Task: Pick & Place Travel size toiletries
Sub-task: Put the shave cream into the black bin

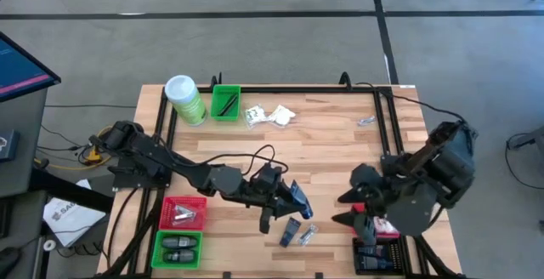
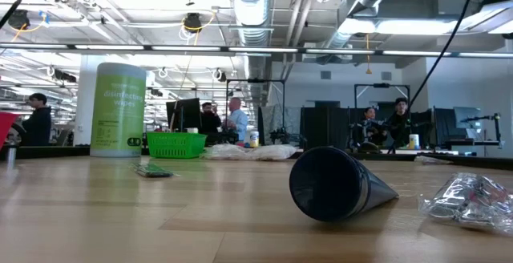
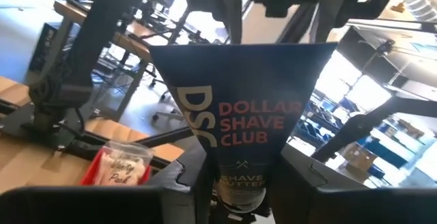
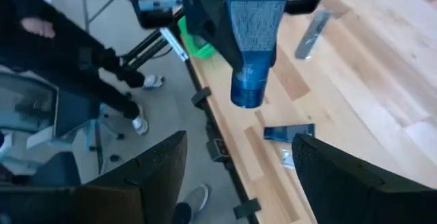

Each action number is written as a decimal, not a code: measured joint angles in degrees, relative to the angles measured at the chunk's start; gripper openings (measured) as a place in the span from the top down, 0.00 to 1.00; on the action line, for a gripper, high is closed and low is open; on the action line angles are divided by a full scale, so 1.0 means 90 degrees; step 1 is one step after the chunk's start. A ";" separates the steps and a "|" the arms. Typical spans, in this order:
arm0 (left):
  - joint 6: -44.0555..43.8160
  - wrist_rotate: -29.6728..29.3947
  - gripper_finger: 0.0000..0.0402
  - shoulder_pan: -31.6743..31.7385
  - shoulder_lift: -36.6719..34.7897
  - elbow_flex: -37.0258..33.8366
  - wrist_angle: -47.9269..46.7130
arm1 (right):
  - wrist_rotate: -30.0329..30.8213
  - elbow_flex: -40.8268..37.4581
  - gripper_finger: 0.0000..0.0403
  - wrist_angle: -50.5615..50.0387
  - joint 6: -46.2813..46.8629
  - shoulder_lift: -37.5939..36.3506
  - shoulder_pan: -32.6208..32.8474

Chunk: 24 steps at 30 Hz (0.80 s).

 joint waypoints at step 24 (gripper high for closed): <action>0.0333 0.0053 0.74 -0.0253 -0.0746 -0.0002 -0.0941 | -0.1562 -0.1195 0.37 0.2366 -0.1555 -0.0036 -0.1421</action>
